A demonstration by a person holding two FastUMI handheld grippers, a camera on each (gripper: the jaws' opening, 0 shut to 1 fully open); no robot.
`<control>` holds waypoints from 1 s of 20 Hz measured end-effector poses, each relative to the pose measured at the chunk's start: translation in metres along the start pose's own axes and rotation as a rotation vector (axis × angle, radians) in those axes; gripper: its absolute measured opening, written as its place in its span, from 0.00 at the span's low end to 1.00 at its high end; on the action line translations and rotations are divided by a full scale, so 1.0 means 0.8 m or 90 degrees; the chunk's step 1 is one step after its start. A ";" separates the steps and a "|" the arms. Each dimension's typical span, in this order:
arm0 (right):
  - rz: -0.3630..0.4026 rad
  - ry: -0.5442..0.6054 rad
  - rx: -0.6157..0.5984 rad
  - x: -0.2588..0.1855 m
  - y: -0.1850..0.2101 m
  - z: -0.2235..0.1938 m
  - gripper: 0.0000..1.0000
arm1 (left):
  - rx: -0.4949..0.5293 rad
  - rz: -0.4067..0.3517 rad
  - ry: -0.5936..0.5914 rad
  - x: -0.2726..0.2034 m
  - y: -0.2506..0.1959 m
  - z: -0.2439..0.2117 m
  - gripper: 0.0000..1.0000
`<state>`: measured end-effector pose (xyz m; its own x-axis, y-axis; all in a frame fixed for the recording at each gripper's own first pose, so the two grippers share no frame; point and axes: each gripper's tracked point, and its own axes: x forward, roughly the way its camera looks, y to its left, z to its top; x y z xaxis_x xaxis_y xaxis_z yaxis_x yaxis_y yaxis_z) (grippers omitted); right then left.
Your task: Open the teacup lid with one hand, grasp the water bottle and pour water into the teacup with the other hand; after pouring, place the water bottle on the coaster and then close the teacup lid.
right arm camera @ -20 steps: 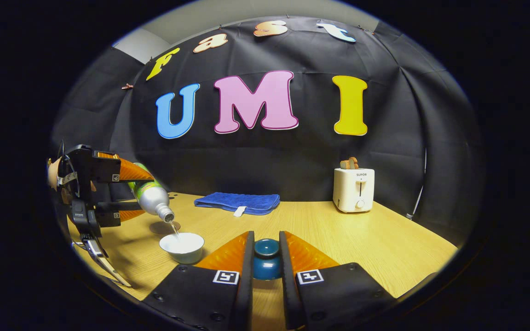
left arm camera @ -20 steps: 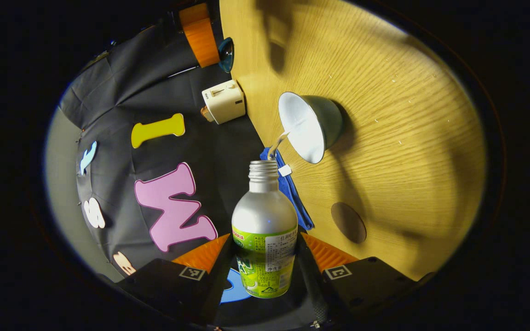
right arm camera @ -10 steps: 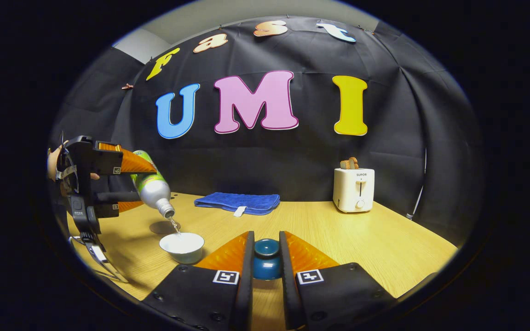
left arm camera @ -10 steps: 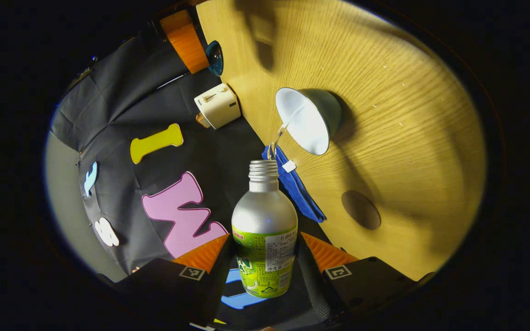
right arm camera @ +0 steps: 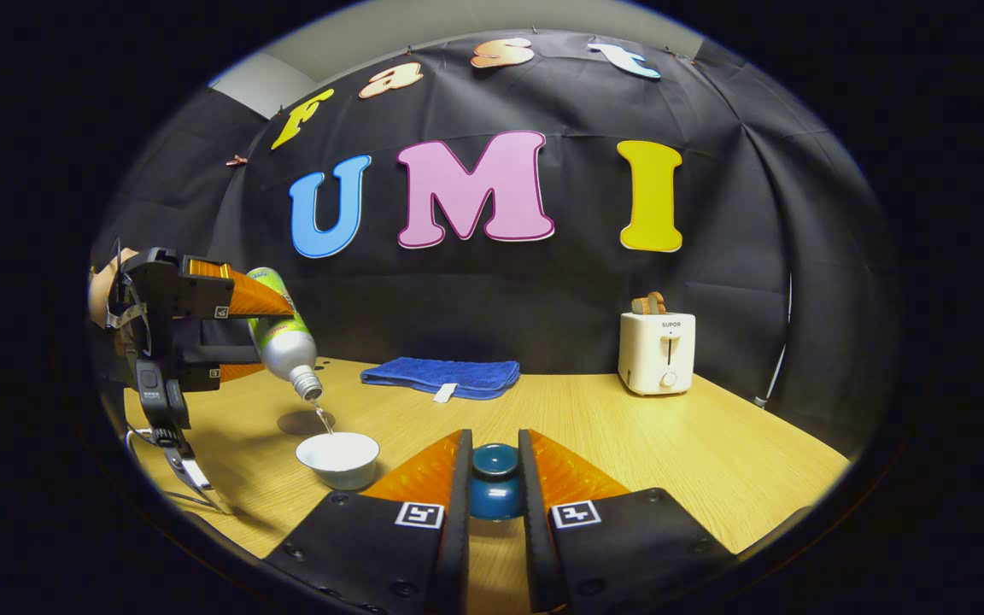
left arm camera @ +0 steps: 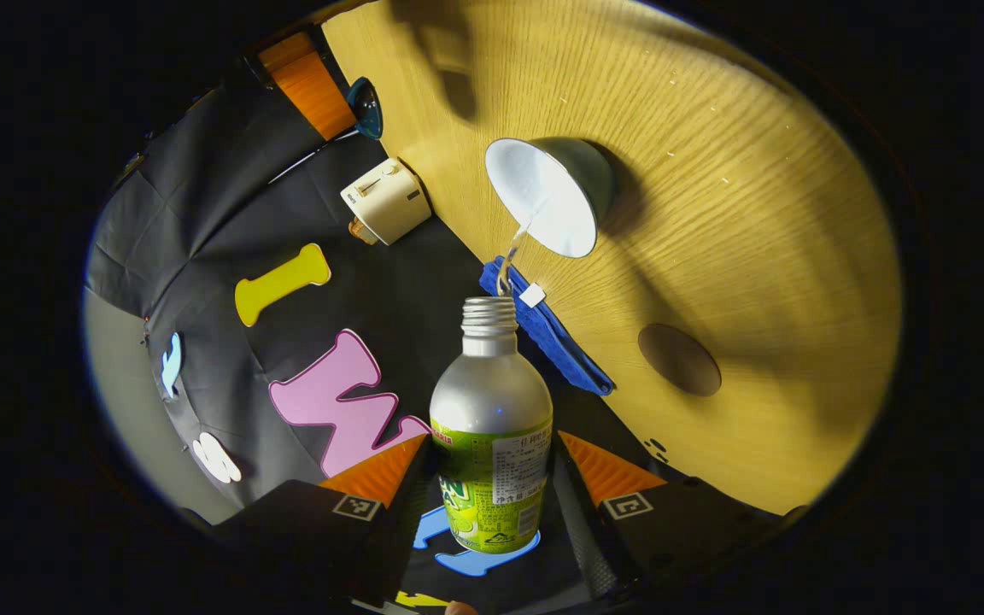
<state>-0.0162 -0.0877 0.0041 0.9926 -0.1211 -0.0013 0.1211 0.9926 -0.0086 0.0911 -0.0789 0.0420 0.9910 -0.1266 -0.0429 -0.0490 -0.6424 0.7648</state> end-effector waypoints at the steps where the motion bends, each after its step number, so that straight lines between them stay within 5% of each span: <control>1: 0.000 0.000 0.000 0.000 0.000 0.000 0.31 | 0.011 0.007 0.001 0.000 0.003 0.000 0.79; 7: 0.000 0.000 0.000 0.000 0.000 0.000 0.31 | 0.083 0.045 -0.009 -0.002 0.024 0.003 0.79; 13: 0.000 0.000 0.000 0.000 0.000 0.000 0.31 | 0.041 0.021 -0.024 0.000 0.009 0.006 0.80; 20: 0.000 0.000 0.000 0.000 0.000 0.000 0.31 | -0.359 -0.054 -0.040 0.002 -0.043 0.025 0.79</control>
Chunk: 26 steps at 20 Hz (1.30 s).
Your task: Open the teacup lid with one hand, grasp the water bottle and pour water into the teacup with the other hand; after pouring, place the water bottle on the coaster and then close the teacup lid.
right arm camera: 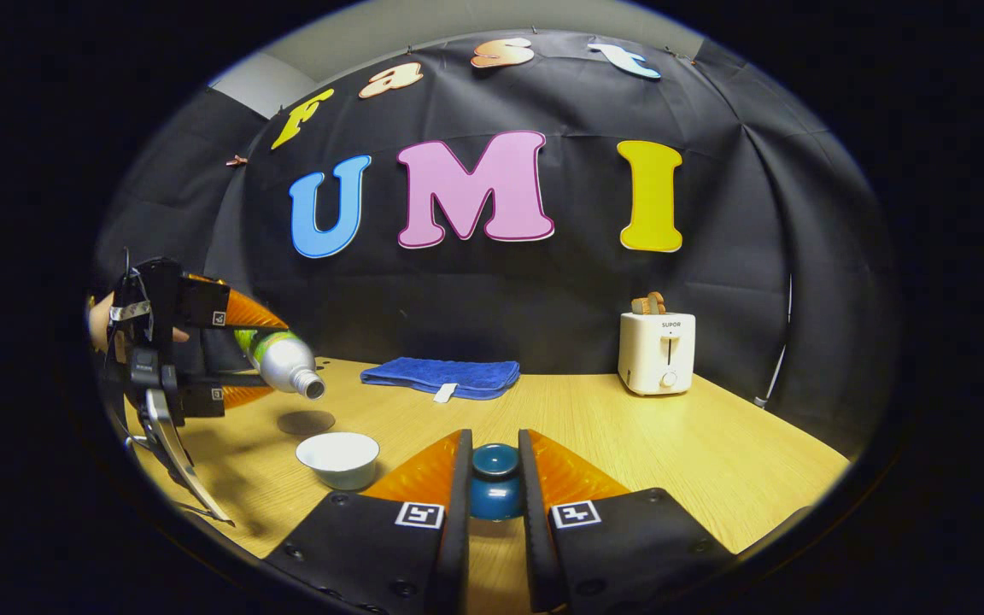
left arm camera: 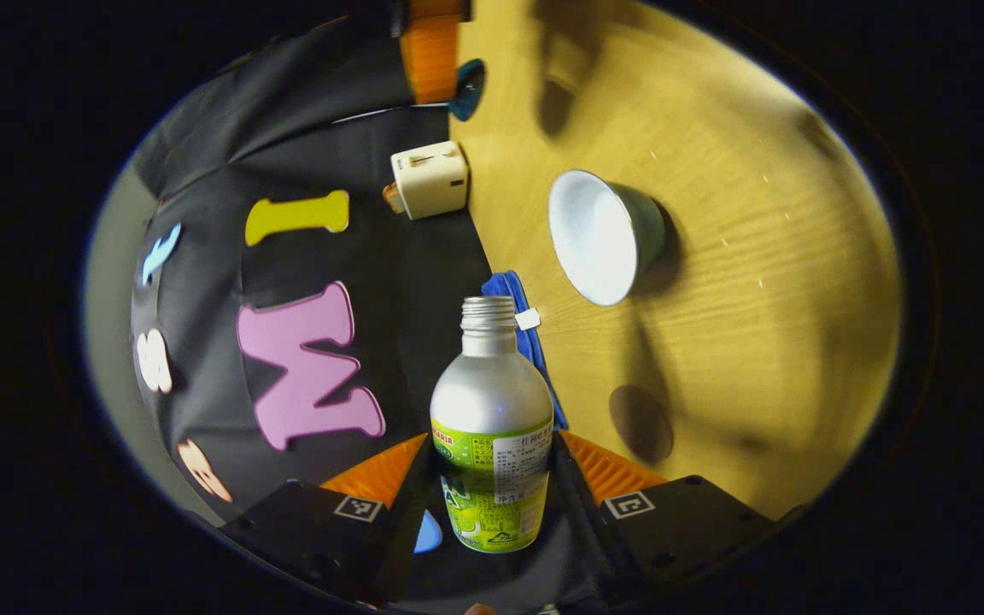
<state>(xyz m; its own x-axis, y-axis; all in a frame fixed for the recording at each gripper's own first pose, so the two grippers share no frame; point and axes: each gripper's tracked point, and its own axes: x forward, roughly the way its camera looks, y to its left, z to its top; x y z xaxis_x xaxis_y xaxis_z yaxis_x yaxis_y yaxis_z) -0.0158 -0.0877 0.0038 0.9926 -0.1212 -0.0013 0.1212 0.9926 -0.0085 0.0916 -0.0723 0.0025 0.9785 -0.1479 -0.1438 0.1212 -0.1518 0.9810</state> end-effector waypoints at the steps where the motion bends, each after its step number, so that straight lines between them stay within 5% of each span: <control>1: 0.000 0.000 0.000 0.000 0.000 0.000 0.36 | -0.062 -0.005 -0.006 -0.004 -0.007 0.006 0.79; 9: 0.000 0.000 0.000 0.000 0.000 0.000 0.36 | -0.532 -0.034 -0.077 0.002 -0.004 0.051 0.79; 15: 0.000 0.000 0.000 0.000 0.000 0.000 0.31 | -0.861 0.015 -0.133 0.004 0.063 0.015 0.79; 18: 0.000 0.000 0.000 -0.001 0.000 0.000 0.36 | -0.940 0.068 -0.141 0.015 0.081 -0.030 0.79; 26: 0.000 0.000 0.000 0.000 0.000 0.000 0.31 | -1.045 0.086 -0.093 0.065 0.036 -0.070 0.79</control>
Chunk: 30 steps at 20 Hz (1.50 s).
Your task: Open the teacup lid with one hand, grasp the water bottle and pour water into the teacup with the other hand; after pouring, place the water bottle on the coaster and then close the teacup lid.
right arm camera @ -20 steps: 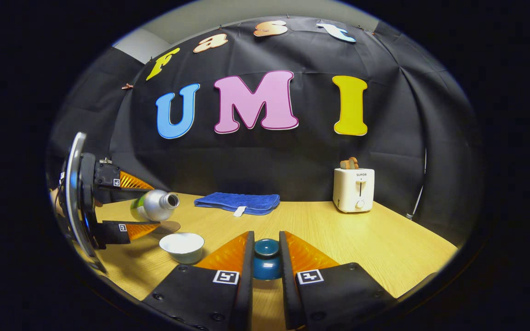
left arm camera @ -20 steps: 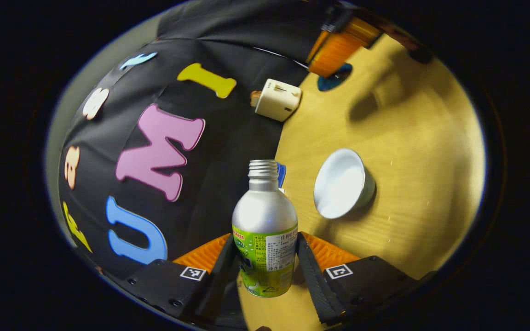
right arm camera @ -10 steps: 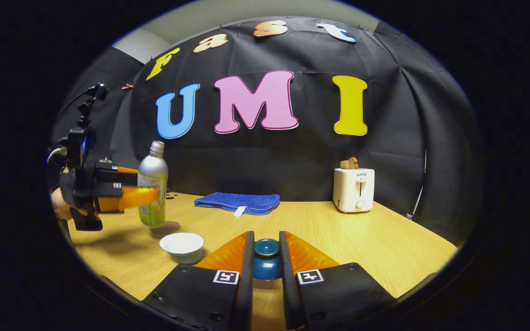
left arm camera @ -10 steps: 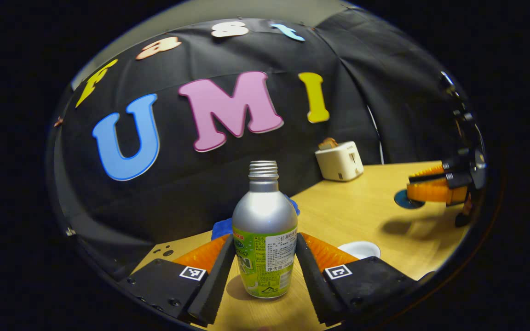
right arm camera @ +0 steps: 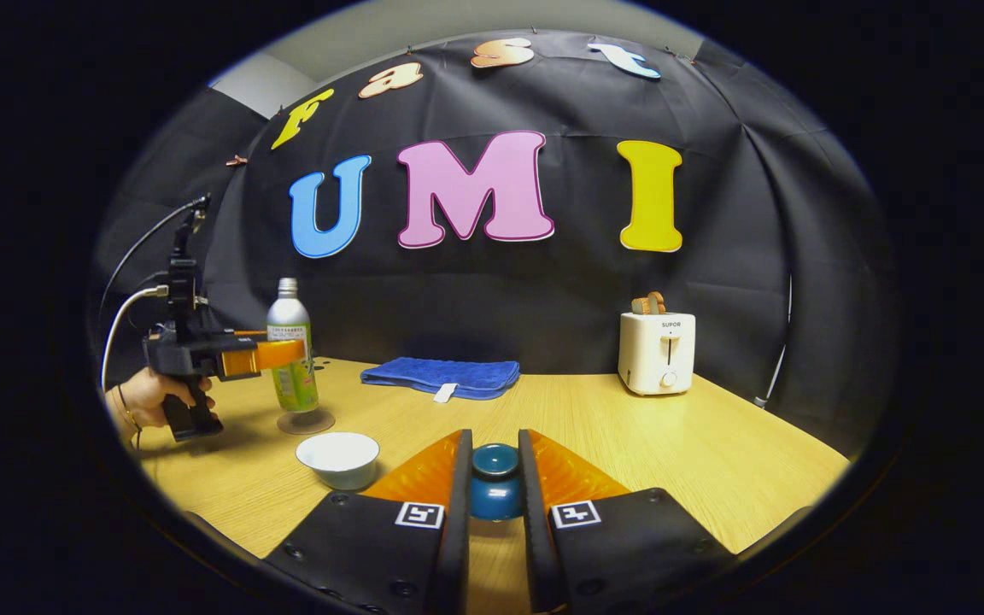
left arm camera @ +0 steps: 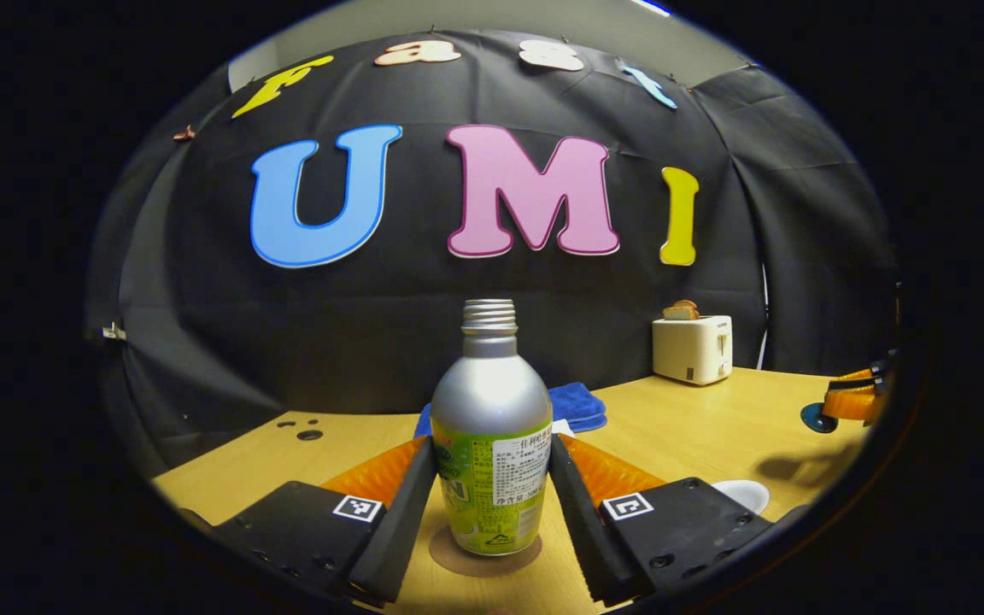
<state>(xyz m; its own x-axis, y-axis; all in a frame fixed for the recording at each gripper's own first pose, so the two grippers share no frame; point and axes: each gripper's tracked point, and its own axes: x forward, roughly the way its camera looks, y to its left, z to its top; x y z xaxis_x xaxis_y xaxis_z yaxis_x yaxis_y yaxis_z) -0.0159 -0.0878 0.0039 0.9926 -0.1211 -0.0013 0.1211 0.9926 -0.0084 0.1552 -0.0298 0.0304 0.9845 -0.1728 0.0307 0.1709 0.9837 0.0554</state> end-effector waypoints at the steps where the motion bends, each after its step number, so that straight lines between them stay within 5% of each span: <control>1: 0.000 0.000 0.000 0.000 0.001 0.000 0.31 | -0.006 0.006 0.004 0.002 0.004 -0.007 0.79; 9: 0.000 0.000 0.000 0.000 0.000 0.001 0.31 | -0.023 0.006 0.034 0.008 0.006 -0.030 0.80; 16: 0.005 -0.001 0.001 0.001 0.003 0.000 0.31 | -0.018 0.003 0.049 -0.018 -0.003 -0.027 0.97; 20: 0.052 0.001 0.002 -0.001 0.029 0.000 0.31 | 0.014 0.002 0.039 -0.059 -0.015 -0.020 0.97; 30: 0.203 0.011 0.004 0.030 0.149 -0.010 0.31 | -0.032 0.007 0.017 -0.145 -0.025 -0.023 0.95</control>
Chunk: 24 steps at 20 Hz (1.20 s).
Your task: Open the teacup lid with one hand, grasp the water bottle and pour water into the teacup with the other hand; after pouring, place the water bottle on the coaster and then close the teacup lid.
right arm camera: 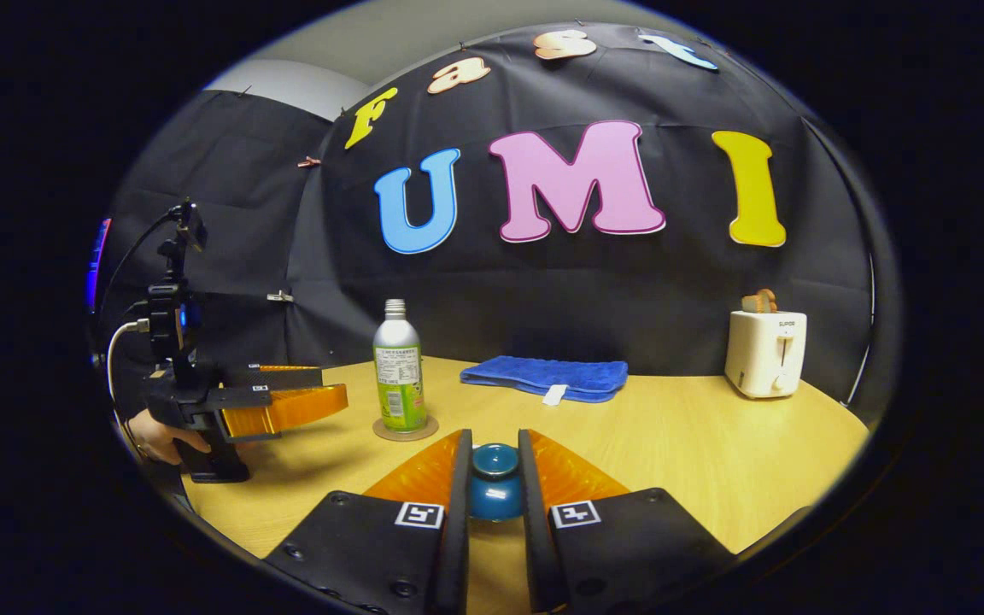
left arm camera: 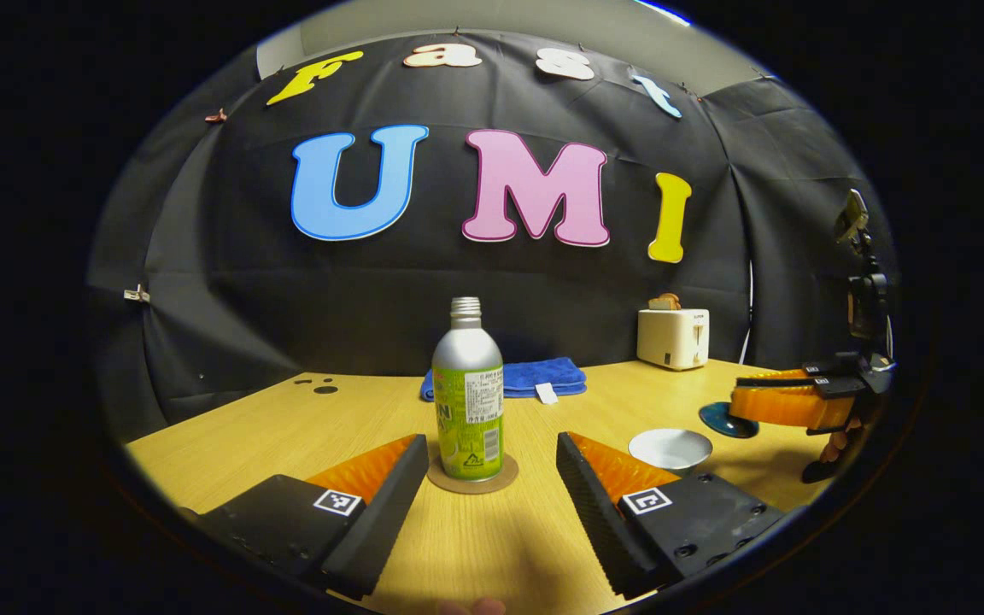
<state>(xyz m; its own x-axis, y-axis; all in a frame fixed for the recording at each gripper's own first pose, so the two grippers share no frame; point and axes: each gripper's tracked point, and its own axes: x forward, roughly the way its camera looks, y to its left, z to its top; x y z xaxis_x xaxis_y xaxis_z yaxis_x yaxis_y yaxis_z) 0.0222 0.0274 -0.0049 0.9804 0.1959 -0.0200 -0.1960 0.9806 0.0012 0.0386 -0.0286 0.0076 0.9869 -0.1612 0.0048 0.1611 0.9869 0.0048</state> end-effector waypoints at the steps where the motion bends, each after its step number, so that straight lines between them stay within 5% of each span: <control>1: 0.002 0.003 -0.001 0.004 0.006 0.000 0.31 | -0.002 0.001 -0.004 0.007 -0.001 -0.003 0.95; 16: -0.010 0.114 -0.016 0.053 0.024 -0.033 0.36 | -0.003 0.015 0.005 0.006 -0.004 -0.004 0.95; 19: -0.013 0.121 -0.017 0.053 0.024 -0.034 0.27 | -0.003 0.015 0.005 0.006 -0.004 -0.003 0.95; 24: -0.030 0.116 0.002 0.050 0.016 -0.033 0.45 | -0.004 0.015 0.005 0.006 -0.005 -0.003 0.95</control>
<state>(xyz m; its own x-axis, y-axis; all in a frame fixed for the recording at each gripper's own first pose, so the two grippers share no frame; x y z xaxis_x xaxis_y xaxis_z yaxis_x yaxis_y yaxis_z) 0.0581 0.0479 -0.0318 0.9685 0.1459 -0.2016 -0.1491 0.9888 -0.0007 0.0425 -0.0334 0.0050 0.9905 -0.1372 -0.0033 0.1372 0.9905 -0.0008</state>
